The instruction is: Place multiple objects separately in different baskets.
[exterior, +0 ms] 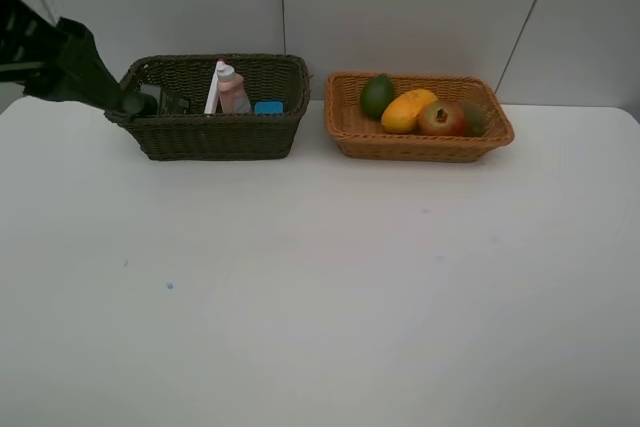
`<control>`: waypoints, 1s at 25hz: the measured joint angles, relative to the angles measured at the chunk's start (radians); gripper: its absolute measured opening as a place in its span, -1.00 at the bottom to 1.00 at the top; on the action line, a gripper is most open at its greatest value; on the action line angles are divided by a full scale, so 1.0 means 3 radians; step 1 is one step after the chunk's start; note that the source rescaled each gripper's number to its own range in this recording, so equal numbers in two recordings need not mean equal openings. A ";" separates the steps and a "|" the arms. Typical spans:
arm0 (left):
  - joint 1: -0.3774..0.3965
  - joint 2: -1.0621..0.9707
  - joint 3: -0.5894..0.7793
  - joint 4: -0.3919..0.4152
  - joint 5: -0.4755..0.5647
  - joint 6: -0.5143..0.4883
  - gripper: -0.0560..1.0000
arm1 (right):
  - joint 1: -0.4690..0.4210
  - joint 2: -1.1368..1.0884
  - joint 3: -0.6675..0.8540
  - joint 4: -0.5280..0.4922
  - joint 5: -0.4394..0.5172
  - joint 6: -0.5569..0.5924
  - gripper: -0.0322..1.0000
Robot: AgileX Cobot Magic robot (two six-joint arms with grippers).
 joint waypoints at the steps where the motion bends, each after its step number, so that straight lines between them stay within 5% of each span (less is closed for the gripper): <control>1: 0.0000 -0.0134 0.0030 -0.0023 0.0056 0.0025 1.00 | 0.0000 0.0000 0.0000 0.0000 0.0000 -0.0018 1.00; 14: 0.0009 -0.1160 0.0592 -0.0192 0.0636 0.0045 1.00 | 0.0000 0.0000 0.0000 0.0000 0.0000 -0.0018 1.00; 25: 0.0787 -0.2271 0.1446 -0.0382 0.0693 0.0232 1.00 | 0.0000 0.0000 0.0000 0.0000 0.0000 -0.0018 1.00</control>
